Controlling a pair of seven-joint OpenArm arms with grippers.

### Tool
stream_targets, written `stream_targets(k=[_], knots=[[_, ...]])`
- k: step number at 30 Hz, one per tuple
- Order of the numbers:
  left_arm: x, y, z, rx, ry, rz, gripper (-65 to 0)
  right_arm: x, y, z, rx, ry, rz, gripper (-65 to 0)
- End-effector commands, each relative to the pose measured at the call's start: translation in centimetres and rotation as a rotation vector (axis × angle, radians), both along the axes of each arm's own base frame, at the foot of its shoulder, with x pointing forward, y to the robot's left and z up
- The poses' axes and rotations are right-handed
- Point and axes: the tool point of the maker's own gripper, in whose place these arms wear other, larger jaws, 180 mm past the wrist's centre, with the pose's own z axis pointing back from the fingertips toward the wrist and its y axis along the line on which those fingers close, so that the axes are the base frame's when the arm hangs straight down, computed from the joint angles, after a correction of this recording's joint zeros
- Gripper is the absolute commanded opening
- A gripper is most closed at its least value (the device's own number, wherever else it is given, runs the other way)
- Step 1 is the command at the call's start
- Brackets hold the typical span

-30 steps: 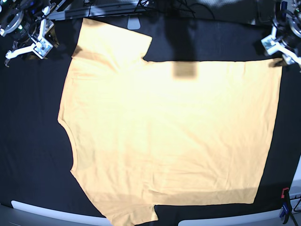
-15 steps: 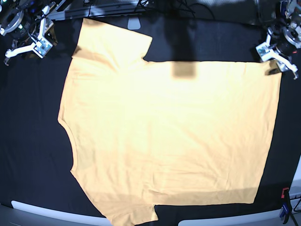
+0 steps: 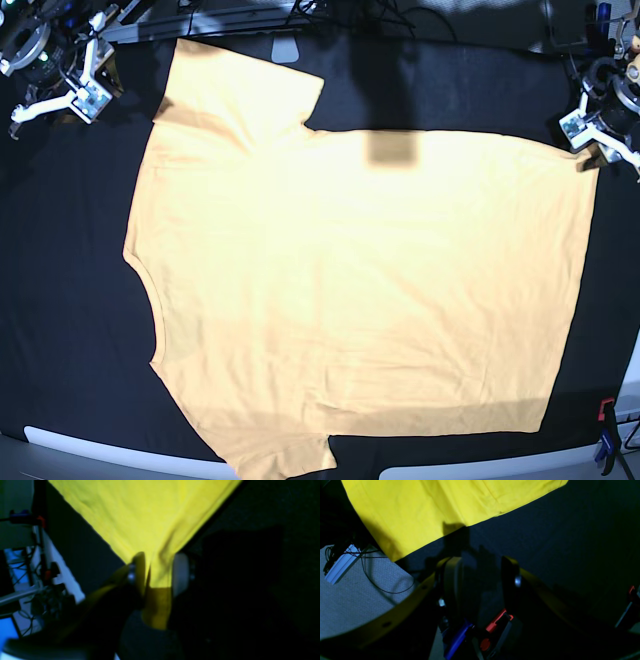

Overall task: Layout the t-shirt on the table in an organized manner, then fold the t-shirt properly
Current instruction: 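Move both grippers down to the shirt's shoulder corners and grasp them, then lift the shoulder corners with both grippers and pull the shirt taut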

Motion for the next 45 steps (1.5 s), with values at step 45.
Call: stream_targets(k=[45], knots=[[0.2, 0.1, 0.4, 0.000, -0.007, -0.023, -65.0, 4.4, 1.9, -9.0, -0.470, -0.073, 0.591, -39.6]])
